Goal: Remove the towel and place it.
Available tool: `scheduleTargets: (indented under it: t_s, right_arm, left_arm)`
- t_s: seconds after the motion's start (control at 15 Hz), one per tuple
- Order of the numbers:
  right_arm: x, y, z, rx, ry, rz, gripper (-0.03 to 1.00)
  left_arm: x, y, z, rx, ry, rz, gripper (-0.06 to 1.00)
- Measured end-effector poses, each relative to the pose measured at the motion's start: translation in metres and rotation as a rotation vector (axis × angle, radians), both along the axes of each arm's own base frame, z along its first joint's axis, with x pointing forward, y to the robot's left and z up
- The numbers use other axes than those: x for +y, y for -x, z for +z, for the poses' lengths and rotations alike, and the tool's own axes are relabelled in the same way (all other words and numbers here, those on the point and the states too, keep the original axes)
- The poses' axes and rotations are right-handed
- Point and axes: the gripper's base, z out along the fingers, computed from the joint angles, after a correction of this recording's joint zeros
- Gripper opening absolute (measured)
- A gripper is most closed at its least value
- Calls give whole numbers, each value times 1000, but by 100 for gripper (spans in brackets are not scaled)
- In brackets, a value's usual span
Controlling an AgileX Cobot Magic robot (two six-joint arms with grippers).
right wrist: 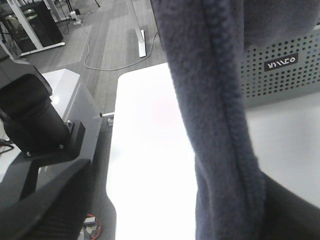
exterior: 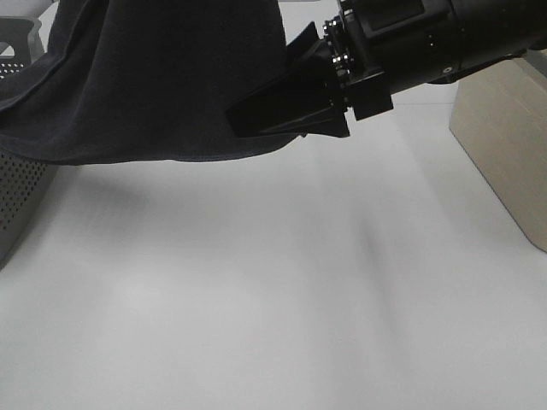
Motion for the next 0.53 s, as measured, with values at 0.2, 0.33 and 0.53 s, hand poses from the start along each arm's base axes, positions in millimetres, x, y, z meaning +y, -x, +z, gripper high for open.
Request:
scheduleTargets:
  t_s: [0.2,0.33,0.53]
  right_arm:
    - [-2,-4,-4,-25,48,-42,56]
    - [-2,-8,-5,-43,63,-75,38]
    - [-3,-10,-6,-54,70,-101,2]
  left_arm:
    - [1,-2,-1,-13,-19,15,0]
    - [1,-2,-1,-9,-22,16,0]
    - [1,-2,-2,-4,-27,17,0]
